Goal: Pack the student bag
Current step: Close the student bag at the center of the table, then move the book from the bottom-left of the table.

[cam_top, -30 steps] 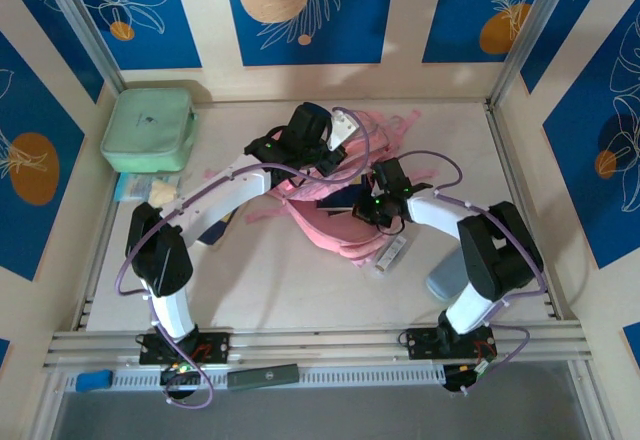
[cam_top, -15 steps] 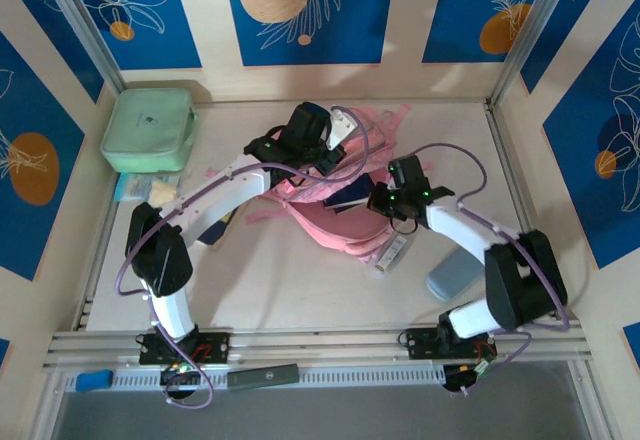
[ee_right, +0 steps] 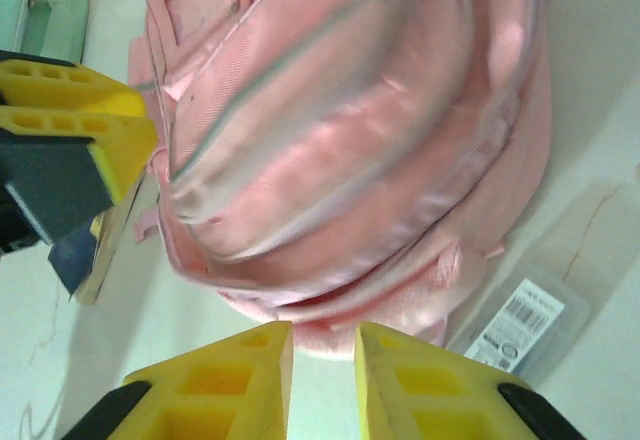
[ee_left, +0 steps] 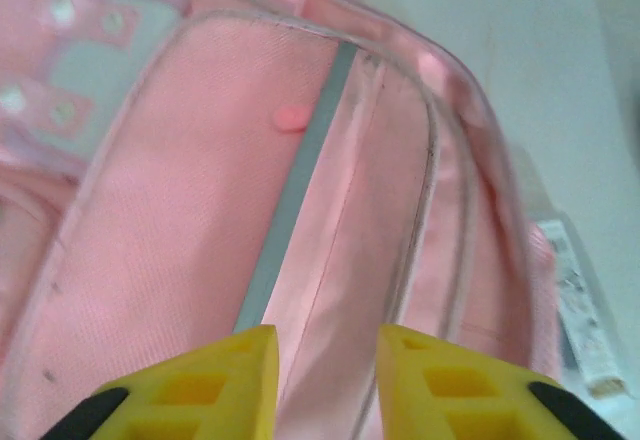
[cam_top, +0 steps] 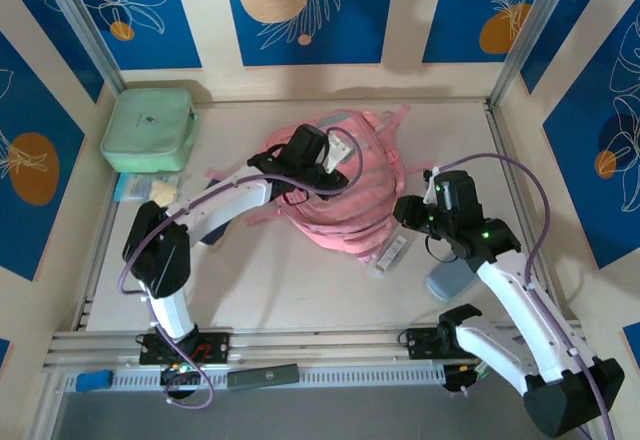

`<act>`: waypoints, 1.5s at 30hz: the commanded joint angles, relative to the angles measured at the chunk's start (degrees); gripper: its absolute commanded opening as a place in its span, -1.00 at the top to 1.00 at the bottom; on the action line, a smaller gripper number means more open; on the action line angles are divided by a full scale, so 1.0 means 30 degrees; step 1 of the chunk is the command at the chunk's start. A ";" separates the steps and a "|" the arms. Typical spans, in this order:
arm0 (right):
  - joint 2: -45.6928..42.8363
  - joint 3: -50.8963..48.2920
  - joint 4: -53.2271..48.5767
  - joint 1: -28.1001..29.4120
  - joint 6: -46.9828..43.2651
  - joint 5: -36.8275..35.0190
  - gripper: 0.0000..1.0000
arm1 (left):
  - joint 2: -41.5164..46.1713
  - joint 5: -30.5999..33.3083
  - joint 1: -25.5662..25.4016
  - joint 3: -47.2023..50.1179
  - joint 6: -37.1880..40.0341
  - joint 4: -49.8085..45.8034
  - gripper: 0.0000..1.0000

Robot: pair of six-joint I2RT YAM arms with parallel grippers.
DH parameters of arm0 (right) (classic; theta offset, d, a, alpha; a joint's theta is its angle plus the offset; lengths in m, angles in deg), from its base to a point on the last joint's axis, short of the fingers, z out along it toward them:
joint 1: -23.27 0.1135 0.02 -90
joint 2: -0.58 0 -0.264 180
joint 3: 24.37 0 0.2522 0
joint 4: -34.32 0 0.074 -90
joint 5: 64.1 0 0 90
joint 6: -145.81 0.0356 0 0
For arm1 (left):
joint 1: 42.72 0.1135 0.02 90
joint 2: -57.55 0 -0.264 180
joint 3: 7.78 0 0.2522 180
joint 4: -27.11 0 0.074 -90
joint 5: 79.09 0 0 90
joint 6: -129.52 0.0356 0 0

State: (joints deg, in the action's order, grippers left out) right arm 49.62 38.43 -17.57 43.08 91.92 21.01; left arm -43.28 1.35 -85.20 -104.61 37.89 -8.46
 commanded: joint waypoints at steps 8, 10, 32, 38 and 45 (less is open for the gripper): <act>0.4533 0.2230 -0.1254 0.4183 0.1154 0.1495 0.50 | 0.7397 0.3462 0.1486 0.5732 -0.4710 -0.1938 -0.03; 0.5936 0.2742 -0.0640 0.5614 0.1546 0.1109 0.48 | 0.7763 0.4264 0.2462 0.6396 -0.5404 -0.3060 -0.11; 1.3578 0.7207 0.1672 1.0178 0.2686 -0.0832 0.05 | 0.2283 0.4416 1.3027 0.6889 -0.5209 -0.1030 -0.70; 1.3136 0.6634 0.1773 0.9398 0.2806 -0.0451 0.03 | -0.1028 0.2568 1.3546 0.4330 -0.4182 -0.0776 -0.77; 1.3049 0.6360 0.1694 0.8881 0.2682 -0.0277 0.03 | -0.3859 0.1177 1.3662 0.2066 -0.3514 -0.1440 -0.82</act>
State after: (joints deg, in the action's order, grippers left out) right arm 90.47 58.32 -12.00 70.03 99.75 19.28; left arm -52.51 8.39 -44.96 -95.64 25.19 -11.01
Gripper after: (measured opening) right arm 0.486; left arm 0.907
